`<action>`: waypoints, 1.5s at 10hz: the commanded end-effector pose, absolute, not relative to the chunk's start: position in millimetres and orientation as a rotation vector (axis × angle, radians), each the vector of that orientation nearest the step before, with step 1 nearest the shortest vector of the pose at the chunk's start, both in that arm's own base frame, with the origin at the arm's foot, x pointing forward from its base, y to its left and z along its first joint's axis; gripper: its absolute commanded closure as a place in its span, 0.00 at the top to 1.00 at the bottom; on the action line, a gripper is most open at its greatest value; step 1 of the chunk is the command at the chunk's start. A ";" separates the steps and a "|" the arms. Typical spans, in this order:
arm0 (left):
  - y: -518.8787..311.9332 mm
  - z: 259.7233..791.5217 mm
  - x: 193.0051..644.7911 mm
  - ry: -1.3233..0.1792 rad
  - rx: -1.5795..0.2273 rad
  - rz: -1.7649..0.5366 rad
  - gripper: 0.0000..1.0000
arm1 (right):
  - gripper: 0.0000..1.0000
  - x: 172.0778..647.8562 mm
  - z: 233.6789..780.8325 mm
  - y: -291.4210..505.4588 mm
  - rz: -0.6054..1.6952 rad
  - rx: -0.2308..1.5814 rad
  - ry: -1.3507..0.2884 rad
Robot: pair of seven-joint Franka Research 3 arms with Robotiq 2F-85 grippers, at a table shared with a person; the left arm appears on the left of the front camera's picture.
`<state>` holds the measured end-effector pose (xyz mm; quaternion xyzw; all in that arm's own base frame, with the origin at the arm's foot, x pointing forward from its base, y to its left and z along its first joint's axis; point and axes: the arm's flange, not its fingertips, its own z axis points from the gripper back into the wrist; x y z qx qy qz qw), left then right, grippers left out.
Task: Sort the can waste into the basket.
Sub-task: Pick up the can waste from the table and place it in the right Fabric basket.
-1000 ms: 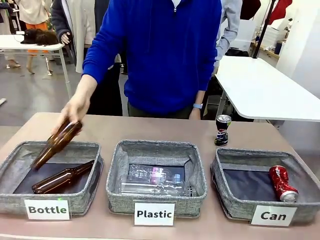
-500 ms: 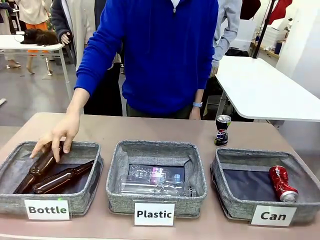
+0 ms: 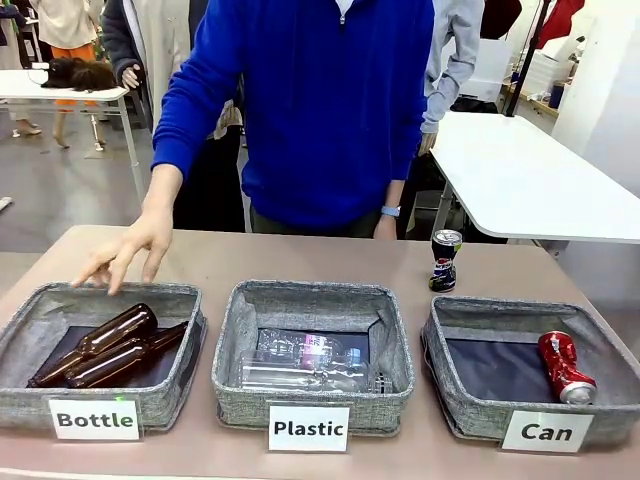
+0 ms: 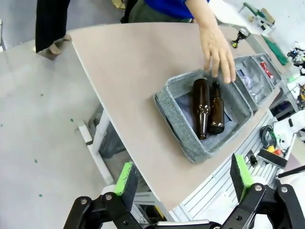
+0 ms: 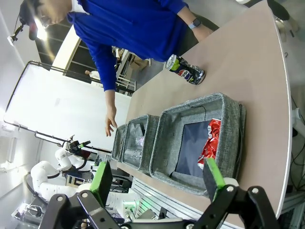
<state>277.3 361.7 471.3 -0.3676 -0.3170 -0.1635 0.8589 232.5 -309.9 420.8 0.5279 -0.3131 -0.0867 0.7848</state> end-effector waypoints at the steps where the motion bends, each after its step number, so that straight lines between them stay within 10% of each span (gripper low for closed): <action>1: 342.8 479.7 293.3 -0.683 -0.766 -0.380 1.00 | 1.00 233.6 422.2 -310.8 -0.165 1.142 -0.710; 9: 115.4 484.6 397.2 -0.453 -0.816 -0.858 1.00 | 1.00 233.6 422.2 -310.8 -0.165 1.142 -0.710; 15: 154.9 494.2 380.6 -0.549 -0.827 -0.787 1.00 | 1.00 233.6 422.2 -310.8 -0.165 1.142 -0.710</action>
